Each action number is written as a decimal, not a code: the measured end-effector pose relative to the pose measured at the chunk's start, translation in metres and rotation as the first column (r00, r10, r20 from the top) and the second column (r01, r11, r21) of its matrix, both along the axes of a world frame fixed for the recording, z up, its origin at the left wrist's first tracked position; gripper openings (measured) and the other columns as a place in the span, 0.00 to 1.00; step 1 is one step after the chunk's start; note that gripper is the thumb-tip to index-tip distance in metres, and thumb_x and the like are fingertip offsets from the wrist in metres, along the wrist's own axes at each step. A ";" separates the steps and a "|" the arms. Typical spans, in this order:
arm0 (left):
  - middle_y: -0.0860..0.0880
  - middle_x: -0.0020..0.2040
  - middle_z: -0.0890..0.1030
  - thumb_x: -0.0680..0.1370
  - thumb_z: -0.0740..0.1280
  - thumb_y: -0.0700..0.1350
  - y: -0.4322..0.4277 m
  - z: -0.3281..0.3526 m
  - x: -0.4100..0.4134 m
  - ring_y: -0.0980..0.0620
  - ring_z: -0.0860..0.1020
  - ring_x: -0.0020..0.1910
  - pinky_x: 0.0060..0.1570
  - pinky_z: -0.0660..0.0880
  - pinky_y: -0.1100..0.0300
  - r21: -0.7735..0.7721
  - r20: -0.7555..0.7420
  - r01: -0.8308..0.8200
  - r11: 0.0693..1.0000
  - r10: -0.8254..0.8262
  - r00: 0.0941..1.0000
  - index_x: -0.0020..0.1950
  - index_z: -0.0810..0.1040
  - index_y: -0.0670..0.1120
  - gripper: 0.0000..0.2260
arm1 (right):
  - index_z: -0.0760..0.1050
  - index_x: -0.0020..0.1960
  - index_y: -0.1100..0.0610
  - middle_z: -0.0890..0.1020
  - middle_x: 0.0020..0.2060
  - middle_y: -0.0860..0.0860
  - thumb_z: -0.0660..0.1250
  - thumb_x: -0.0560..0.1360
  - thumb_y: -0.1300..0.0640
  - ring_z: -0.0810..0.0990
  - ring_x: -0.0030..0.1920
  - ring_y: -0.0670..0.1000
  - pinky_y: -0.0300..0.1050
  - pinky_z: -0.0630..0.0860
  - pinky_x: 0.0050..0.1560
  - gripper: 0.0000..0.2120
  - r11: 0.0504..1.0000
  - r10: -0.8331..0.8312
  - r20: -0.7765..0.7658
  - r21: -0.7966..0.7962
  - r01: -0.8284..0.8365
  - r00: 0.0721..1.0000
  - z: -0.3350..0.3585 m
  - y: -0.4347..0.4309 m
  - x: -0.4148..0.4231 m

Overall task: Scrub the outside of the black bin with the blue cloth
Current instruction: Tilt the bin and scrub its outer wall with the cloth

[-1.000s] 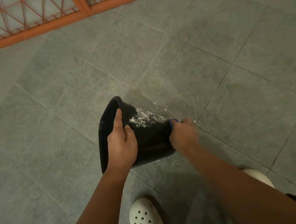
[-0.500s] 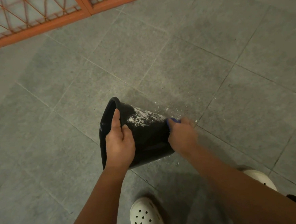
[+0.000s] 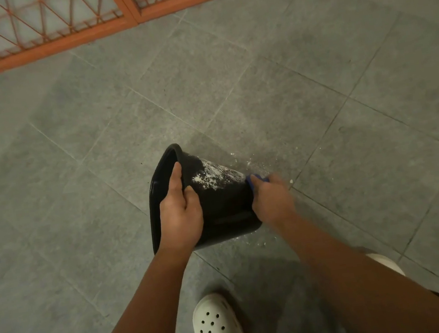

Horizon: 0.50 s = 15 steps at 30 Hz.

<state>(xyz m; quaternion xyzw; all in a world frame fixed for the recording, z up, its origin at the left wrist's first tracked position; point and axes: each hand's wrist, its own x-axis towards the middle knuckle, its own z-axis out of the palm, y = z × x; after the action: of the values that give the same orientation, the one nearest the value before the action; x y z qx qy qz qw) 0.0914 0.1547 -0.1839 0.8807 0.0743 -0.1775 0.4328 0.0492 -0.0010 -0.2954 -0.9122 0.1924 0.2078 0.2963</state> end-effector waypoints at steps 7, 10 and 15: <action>0.63 0.48 0.72 0.83 0.54 0.44 0.000 0.001 0.003 0.74 0.73 0.46 0.53 0.66 0.75 -0.030 0.021 -0.033 0.999 0.034 0.999 0.76 0.61 0.49 0.20 | 0.70 0.63 0.53 0.71 0.55 0.56 0.58 0.78 0.57 0.75 0.50 0.54 0.47 0.76 0.51 0.14 0.999 -0.050 -0.010 -0.010 0.050 0.999 0.019 0.012 0.000; 0.57 0.59 0.71 0.83 0.53 0.47 0.007 -0.003 0.004 0.62 0.70 0.59 0.62 0.64 0.63 -0.043 0.037 -0.076 0.996 0.077 0.996 0.75 0.63 0.50 0.19 | 0.71 0.67 0.55 0.76 0.51 0.56 0.57 0.80 0.56 0.73 0.51 0.52 0.43 0.72 0.51 0.17 0.999 0.021 0.223 0.036 -0.030 0.975 0.025 0.011 -0.005; 0.67 0.48 0.71 0.83 0.53 0.45 0.001 -0.001 0.004 0.78 0.70 0.45 0.52 0.62 0.79 -0.008 0.025 -0.080 0.997 0.080 0.996 0.75 0.64 0.50 0.19 | 0.70 0.64 0.52 0.73 0.53 0.56 0.57 0.79 0.56 0.75 0.49 0.54 0.49 0.76 0.50 0.14 0.997 -0.060 -0.029 -0.041 0.059 0.998 0.011 -0.002 0.006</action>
<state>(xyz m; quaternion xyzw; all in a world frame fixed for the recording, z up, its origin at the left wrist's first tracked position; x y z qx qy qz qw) 0.0955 0.1553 -0.1849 0.8777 0.1035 -0.1493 0.4435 0.0554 -0.0035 -0.2844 -0.9086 0.2281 0.2085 0.2811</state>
